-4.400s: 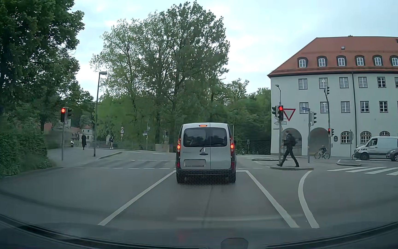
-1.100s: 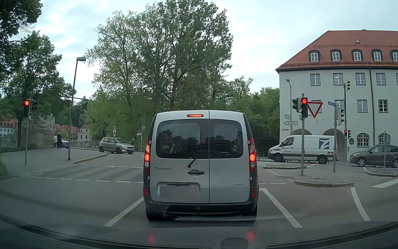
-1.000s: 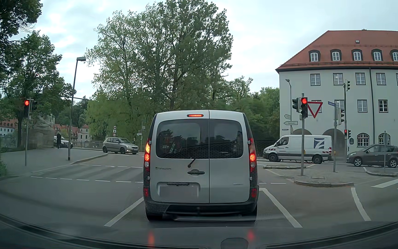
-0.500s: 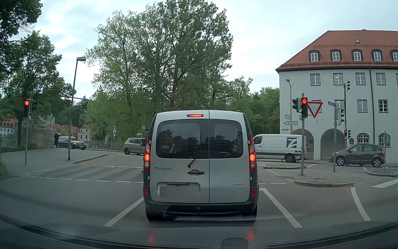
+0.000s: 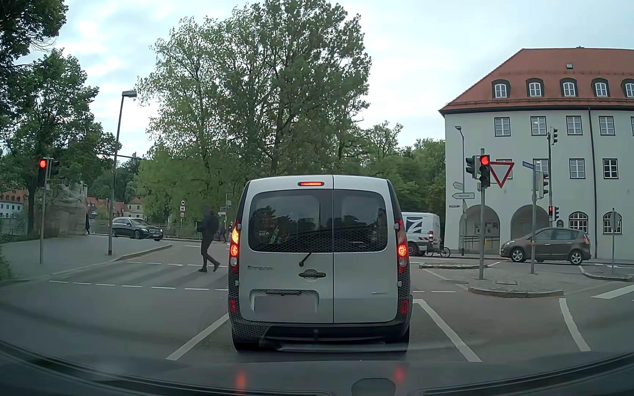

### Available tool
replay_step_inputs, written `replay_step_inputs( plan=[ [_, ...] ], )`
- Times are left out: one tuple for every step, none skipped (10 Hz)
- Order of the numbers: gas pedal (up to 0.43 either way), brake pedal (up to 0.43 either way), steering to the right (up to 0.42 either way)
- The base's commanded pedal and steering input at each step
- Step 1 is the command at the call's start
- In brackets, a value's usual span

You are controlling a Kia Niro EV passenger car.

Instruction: Follow the waypoints while adhering to traffic rules and regulations

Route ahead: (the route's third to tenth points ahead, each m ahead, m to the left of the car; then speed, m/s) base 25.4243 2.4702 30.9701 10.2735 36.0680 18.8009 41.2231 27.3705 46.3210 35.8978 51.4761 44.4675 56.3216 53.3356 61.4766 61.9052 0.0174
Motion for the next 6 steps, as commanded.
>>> replay_step_inputs(
  plan=[
    [0.000, 0.238, -0.004],
    [0.000, 0.238, -0.004],
    [0.000, 0.238, -0.004],
    [0.000, 0.238, -0.004],
    [0.000, 0.238, -0.004],
    [0.000, 0.238, -0.004]
  ],
)
